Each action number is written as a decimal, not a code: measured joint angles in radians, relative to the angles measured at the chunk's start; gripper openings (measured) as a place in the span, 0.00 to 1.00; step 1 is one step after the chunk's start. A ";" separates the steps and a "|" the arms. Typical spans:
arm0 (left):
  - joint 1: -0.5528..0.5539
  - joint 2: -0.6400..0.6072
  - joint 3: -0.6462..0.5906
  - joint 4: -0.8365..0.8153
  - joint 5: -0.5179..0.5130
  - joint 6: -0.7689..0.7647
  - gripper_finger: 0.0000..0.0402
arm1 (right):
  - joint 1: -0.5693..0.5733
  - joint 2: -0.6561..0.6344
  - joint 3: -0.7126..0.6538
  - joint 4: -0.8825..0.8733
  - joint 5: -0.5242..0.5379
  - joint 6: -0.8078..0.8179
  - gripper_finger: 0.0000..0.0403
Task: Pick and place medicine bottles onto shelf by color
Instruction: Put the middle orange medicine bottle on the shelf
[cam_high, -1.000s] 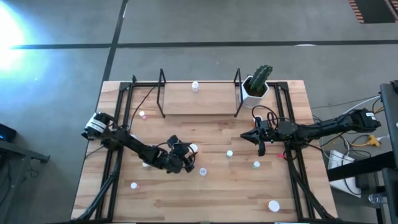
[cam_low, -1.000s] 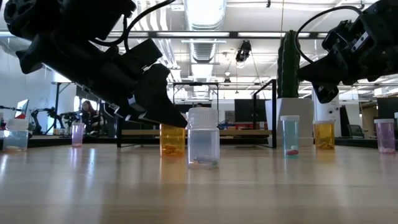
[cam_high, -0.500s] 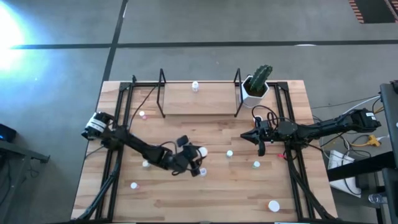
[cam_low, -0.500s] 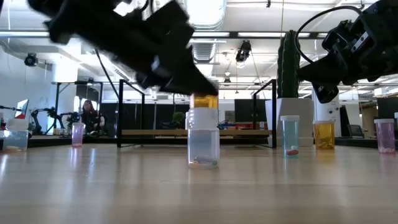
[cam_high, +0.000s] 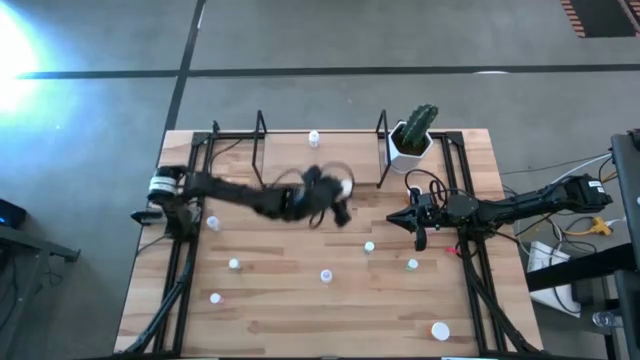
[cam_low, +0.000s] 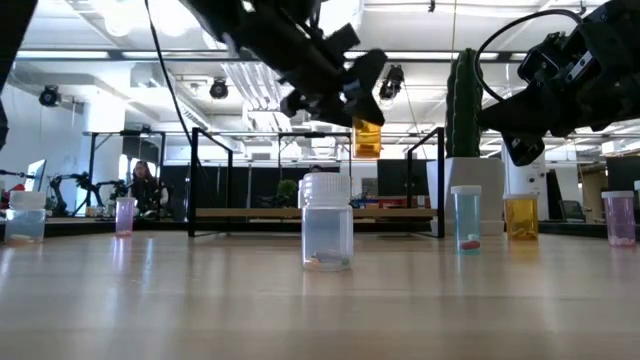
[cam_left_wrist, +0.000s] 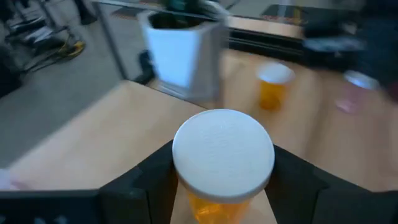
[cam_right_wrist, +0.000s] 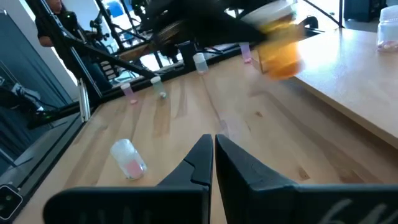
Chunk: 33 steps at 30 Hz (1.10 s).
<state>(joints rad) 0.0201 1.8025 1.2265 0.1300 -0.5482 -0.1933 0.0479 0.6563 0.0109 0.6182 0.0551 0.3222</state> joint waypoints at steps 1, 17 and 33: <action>0.034 0.011 0.021 0.000 0.024 0.005 0.46 | 0.000 0.000 0.000 0.000 0.000 0.000 0.02; 0.316 0.280 0.292 -0.017 0.126 0.015 0.46 | 0.000 0.000 0.000 -0.001 0.000 -0.004 0.02; 0.382 0.322 0.315 -0.021 0.208 -0.052 0.46 | 0.000 0.000 0.000 0.000 0.000 -0.004 0.02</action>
<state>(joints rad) 0.4021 2.1242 1.5413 0.1092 -0.3403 -0.2449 0.0479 0.6561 0.0110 0.6178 0.0552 0.3181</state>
